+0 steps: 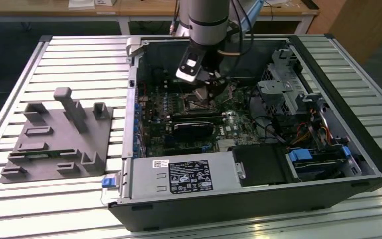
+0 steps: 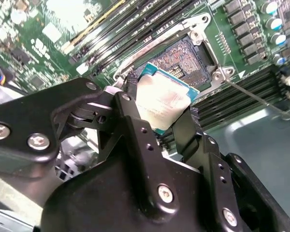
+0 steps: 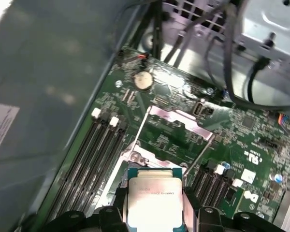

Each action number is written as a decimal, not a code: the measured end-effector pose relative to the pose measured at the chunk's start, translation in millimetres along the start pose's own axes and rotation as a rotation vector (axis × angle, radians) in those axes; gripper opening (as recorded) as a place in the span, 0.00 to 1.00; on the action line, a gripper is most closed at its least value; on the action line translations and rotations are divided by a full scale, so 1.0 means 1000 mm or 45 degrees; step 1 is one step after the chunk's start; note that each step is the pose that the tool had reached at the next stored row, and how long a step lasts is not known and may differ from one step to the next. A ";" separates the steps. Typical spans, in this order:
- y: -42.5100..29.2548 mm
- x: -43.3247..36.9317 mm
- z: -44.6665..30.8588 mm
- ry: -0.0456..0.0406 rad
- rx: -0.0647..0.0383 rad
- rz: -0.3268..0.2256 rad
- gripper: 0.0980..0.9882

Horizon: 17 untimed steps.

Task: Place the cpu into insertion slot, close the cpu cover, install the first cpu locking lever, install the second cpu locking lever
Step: 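Place the cpu into insertion slot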

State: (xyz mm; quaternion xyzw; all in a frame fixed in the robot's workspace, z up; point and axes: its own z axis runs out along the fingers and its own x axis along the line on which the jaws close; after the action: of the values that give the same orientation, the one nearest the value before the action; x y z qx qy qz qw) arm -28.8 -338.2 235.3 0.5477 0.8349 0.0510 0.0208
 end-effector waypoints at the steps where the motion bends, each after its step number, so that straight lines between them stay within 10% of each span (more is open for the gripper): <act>1: 0.0000 0.0000 0.0004 -0.003 0.000 0.023 0.50; 17: -0.0007 -0.0001 0.0060 -0.042 -0.008 0.387 0.50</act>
State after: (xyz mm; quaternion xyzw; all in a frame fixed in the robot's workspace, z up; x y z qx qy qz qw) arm -28.9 -338.2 229.3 0.6684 0.7418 0.0473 0.0283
